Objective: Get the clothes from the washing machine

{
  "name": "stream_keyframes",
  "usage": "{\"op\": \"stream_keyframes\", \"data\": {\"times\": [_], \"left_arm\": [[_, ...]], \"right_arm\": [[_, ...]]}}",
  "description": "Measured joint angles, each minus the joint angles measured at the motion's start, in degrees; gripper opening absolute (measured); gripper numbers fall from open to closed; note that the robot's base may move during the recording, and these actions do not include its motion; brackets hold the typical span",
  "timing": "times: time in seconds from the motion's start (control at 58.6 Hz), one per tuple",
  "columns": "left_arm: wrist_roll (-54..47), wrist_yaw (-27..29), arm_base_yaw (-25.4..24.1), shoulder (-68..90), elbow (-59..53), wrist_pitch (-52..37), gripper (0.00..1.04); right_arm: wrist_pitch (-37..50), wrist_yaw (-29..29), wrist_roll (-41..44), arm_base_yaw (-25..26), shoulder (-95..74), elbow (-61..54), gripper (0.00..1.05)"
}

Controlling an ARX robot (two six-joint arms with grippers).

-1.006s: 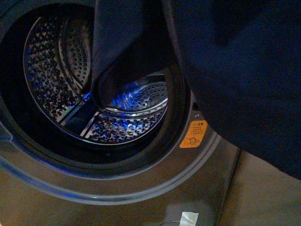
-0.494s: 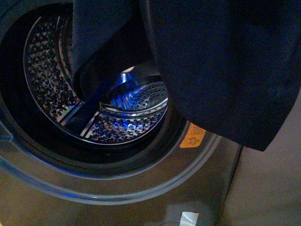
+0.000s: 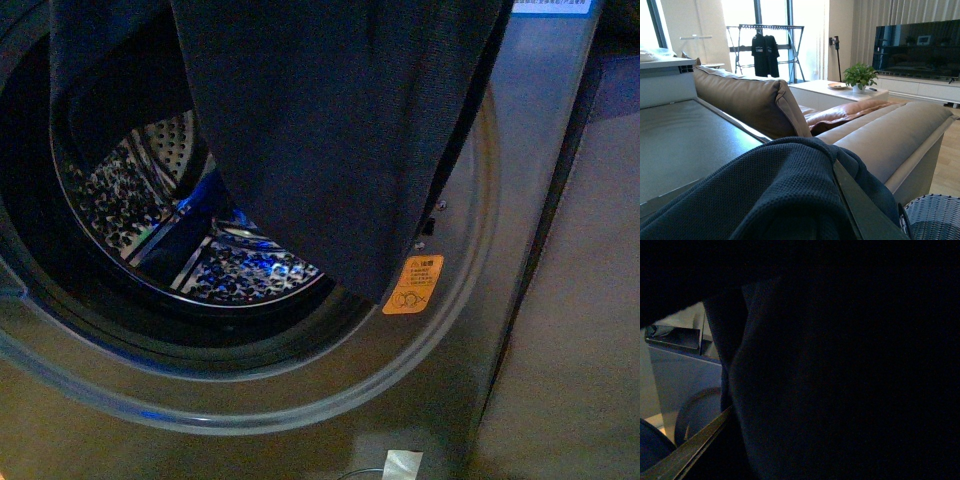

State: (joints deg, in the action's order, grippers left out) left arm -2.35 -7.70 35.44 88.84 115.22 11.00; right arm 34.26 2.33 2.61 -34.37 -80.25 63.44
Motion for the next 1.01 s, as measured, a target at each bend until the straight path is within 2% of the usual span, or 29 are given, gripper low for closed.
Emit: {"op": "stream_keyframes", "data": {"times": [0.119, 0.307, 0.358, 0.494, 0.58, 0.682, 0.835, 1.006], "left_arm": [[0.0, 0.0, 0.0, 0.0, 0.0, 0.0, 0.06], [0.0, 0.0, 0.0, 0.0, 0.0, 0.0, 0.06], [0.0, -0.1, 0.0, 0.0, 0.1, 0.0, 0.06], [0.0, -0.4, 0.0, 0.0, 0.3, 0.0, 0.06], [0.2, -0.4, 0.0, 0.0, 0.4, 0.0, 0.19], [0.2, -0.6, 0.0, 0.0, 0.4, 0.0, 0.33], [0.2, -0.8, 0.0, 0.0, 0.4, 0.0, 0.55], [0.2, -0.8, 0.0, 0.0, 0.4, 0.0, 0.8]], "right_arm": [[2.1, 2.5, 0.2, 0.6, -2.3, 1.7, 0.97], [5.8, 5.2, 0.8, 1.7, -3.7, 1.8, 0.7], [7.5, 5.9, 0.9, 2.4, -3.9, 1.7, 0.57], [11.7, 6.6, 0.5, 4.7, -3.8, 0.7, 0.36], [14.6, 6.7, -0.5, 6.9, -3.0, -1.2, 0.22], [16.3, 6.7, -2.0, 9.7, -1.2, -2.9, 0.14], [17.4, 7.0, -4.9, 15.1, 1.8, -3.8, 0.13], [17.2, 4.8, -9.2, 24.4, 6.0, -4.1, 0.12]]}}
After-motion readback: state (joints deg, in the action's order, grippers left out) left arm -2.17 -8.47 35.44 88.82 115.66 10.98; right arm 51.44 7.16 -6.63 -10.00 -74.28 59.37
